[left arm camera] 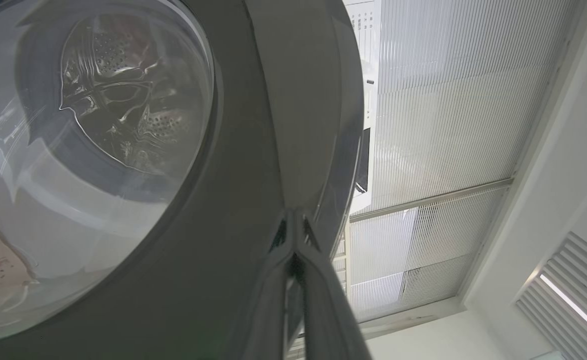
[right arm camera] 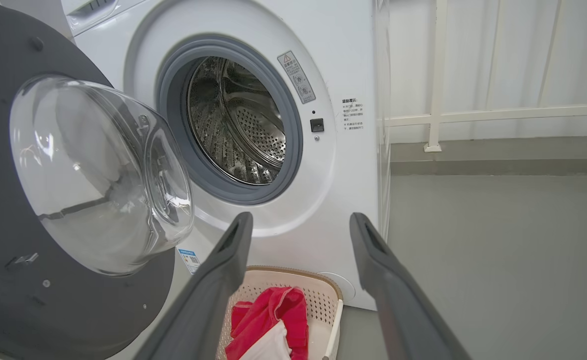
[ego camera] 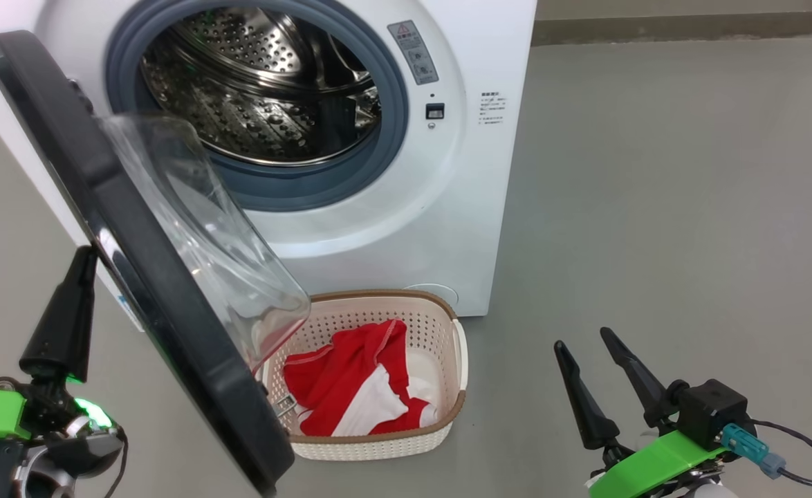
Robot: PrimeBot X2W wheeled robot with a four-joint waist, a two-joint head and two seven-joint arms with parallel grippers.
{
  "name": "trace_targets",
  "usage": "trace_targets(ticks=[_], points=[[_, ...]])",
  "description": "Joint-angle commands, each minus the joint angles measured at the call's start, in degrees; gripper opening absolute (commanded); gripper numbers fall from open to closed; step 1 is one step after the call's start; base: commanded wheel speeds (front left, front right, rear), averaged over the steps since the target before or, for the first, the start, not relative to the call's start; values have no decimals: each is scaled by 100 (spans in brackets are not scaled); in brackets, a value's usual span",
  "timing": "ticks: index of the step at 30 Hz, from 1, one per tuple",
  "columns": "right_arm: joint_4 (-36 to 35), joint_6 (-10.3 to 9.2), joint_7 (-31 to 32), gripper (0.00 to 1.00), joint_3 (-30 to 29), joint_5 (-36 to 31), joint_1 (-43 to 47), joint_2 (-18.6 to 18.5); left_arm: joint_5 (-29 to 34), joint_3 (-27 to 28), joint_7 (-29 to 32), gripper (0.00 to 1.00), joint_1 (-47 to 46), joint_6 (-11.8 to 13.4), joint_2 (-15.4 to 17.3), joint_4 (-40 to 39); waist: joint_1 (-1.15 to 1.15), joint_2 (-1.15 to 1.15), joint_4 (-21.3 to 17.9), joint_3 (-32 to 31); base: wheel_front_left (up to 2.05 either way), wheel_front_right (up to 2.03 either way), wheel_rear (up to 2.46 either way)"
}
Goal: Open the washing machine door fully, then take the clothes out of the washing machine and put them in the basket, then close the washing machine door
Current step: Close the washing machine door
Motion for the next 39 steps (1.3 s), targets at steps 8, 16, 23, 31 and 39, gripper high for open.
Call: trace_targets(ticks=[8, 16, 23, 31, 39], points=[[-131, 36, -37, 100, 198, 102, -282, -44, 307, -75, -27, 0, -67, 14, 148, -162, 0, 0, -234, 86, 0, 0, 0], [-151, 36, -37, 100, 215, 117, -308, -93, 414, -246, -199, 0, -200, -138, 128, 28, 0, 0, -529, 160, 0, 0, 0], [-180, 36, -37, 100, 237, 103, -339, -122, 197, -246, -472, 0, -480, -249, 102, 298, 0, 0, -810, 256, 0, 0, 0], [-194, 36, -37, 100, 215, 100, -411, -161, -77, -297, -708, 0, -918, -419, 90, 617, 0, 0, -1085, 422, 0, 0, 0], [-224, 36, -37, 100, 185, 82, -494, -157, -24, -391, -931, 0, -1376, -493, 88, 893, 0, 0, -1310, 672, 0, 0, 0]])
